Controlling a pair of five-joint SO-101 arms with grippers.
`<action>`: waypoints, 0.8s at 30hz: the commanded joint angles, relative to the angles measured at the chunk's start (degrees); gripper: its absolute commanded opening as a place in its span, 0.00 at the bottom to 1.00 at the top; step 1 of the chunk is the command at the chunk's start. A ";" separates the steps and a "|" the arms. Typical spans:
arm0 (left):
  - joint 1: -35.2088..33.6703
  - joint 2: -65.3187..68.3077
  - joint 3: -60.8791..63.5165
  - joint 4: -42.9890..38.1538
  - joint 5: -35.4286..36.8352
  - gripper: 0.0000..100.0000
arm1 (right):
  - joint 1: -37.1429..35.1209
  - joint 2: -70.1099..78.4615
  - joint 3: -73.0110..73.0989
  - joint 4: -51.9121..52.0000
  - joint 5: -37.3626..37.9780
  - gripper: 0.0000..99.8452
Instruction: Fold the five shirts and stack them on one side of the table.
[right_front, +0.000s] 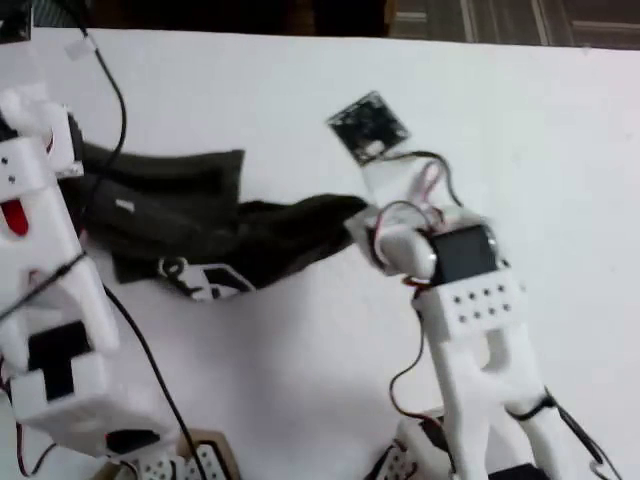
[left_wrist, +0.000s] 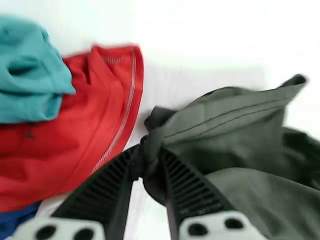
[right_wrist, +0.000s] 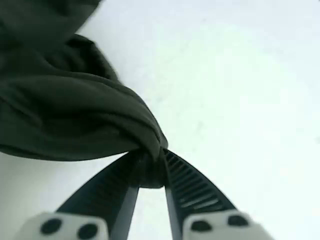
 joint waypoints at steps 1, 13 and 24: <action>1.58 -7.21 0.57 0.88 -0.09 0.03 | 1.89 -2.24 0.44 0.84 5.89 0.02; 4.92 -8.79 19.38 -5.01 6.33 0.03 | 13.58 -2.51 -5.01 -3.74 9.05 0.02; 5.89 -17.67 -0.75 0.09 12.13 0.03 | 16.75 -1.80 -21.98 -4.26 8.88 0.02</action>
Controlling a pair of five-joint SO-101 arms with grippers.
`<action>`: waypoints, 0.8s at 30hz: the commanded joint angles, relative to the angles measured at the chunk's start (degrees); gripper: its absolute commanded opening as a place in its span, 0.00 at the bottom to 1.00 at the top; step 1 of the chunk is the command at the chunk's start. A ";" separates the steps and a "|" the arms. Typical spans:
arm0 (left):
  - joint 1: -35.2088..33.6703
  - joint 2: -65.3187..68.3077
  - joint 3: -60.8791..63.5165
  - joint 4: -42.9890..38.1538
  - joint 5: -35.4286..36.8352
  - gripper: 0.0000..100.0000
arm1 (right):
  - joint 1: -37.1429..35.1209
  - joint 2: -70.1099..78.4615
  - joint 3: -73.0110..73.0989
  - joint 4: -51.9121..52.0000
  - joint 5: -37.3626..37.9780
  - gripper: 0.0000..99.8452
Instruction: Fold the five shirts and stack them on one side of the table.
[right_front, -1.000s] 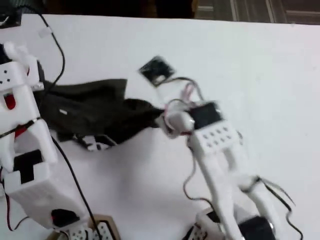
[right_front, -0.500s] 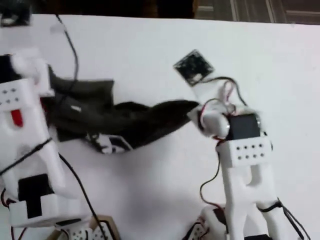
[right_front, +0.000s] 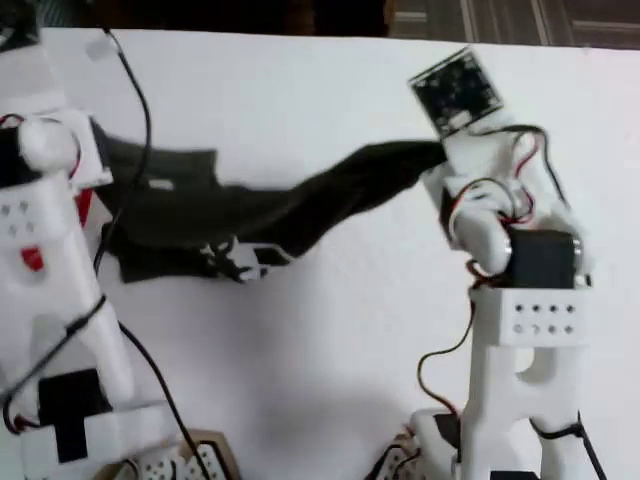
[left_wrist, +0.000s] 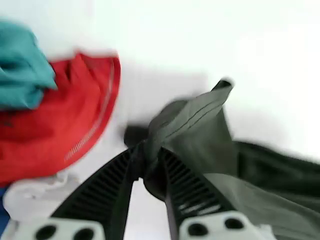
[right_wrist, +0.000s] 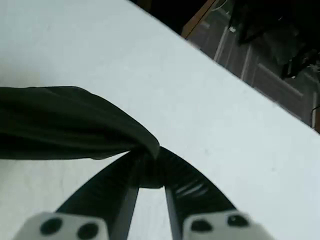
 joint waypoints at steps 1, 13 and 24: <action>0.62 -5.10 -6.11 0.18 0.97 0.03 | 2.42 -1.45 -7.91 -1.36 -0.26 0.02; 7.12 -2.37 0.92 -1.14 0.44 0.03 | 4.00 -1.36 -9.85 -1.01 0.26 0.02; 6.95 15.21 26.68 -3.69 -16.35 0.03 | 3.47 -2.07 10.29 -1.36 3.78 0.02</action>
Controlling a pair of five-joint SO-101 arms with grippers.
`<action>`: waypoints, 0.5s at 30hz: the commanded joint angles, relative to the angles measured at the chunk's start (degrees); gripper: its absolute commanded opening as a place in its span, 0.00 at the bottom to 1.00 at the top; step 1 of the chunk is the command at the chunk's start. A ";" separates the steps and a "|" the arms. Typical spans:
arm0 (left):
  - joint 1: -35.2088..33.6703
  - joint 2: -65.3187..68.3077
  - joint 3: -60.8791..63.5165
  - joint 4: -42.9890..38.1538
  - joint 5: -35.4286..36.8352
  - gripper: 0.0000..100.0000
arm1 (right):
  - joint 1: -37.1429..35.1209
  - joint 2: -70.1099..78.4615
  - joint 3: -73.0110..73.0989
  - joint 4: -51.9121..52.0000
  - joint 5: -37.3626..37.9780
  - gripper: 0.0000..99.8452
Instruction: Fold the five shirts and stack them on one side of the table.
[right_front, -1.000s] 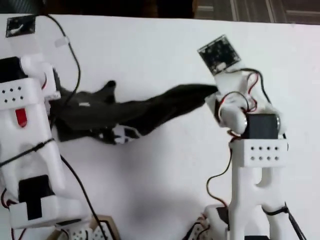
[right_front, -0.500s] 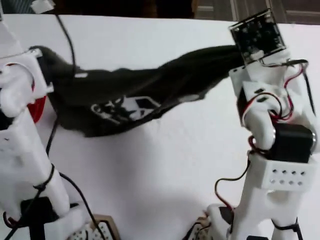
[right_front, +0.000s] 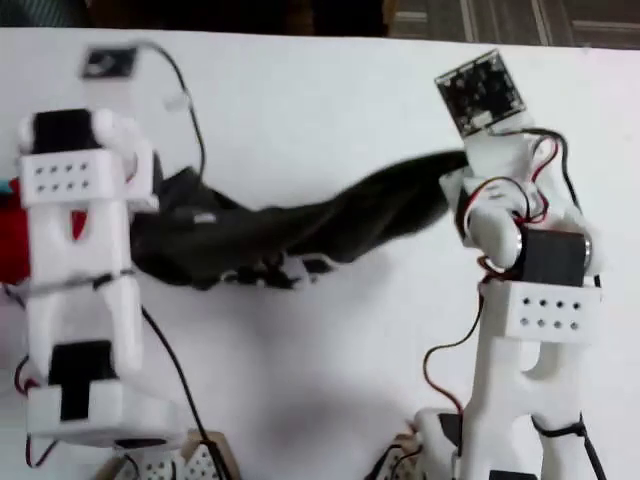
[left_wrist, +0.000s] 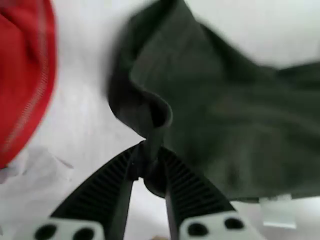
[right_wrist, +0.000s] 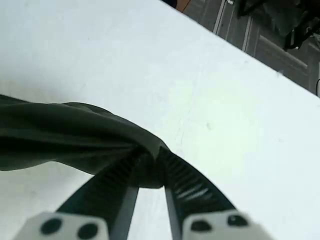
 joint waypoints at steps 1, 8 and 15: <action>0.26 3.60 4.35 -1.41 -8.00 0.03 | 0.22 -2.07 2.29 -1.36 3.78 0.02; -0.97 6.59 3.74 -0.44 -20.57 0.14 | 3.47 -2.07 5.45 -1.27 8.53 0.02; -4.66 6.59 -9.89 2.11 -22.68 0.21 | 7.25 -2.07 5.63 -1.45 11.34 0.02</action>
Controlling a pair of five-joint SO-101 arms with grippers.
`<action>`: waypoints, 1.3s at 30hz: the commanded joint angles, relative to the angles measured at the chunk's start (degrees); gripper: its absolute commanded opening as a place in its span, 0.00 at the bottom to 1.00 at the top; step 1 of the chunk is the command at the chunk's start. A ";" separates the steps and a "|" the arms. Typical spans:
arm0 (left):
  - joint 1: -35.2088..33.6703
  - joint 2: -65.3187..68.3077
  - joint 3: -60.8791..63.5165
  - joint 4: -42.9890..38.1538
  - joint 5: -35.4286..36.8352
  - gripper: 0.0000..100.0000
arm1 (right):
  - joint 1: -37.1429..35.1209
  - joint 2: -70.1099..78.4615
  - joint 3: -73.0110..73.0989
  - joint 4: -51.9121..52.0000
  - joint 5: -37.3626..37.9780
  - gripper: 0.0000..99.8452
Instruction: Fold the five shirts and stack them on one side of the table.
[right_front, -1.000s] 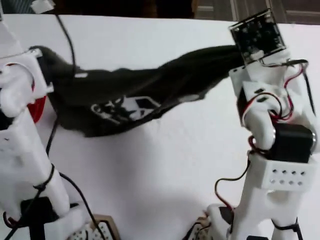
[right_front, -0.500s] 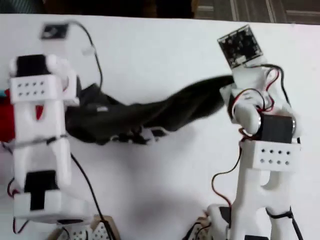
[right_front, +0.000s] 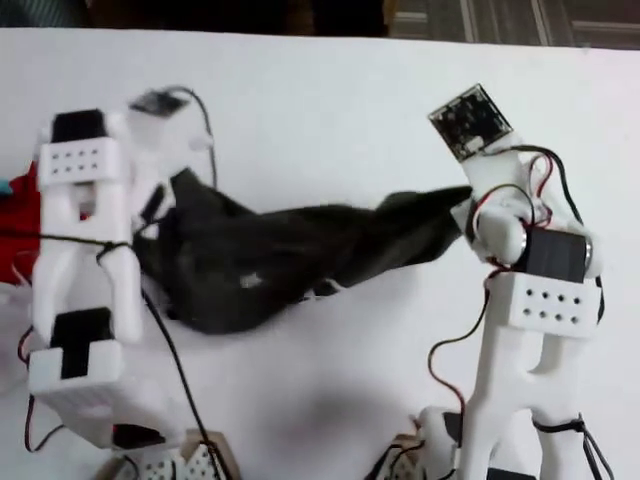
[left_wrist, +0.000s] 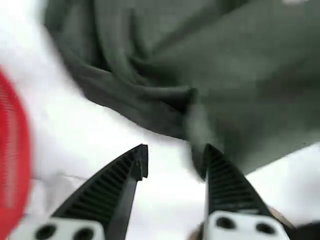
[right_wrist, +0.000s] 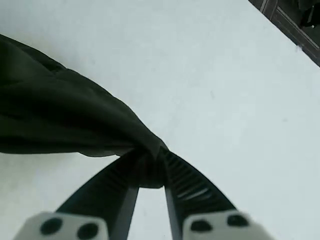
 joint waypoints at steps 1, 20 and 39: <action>-2.11 -0.44 -8.04 1.05 -0.70 0.21 | 2.42 -1.98 -0.35 -1.71 1.49 0.02; 20.31 0.00 15.25 -2.73 -8.44 0.21 | 5.49 -1.45 -0.09 -6.99 1.76 0.02; 10.73 -0.35 25.27 -18.81 -8.53 0.03 | 1.45 -1.36 6.68 -10.24 -1.14 0.02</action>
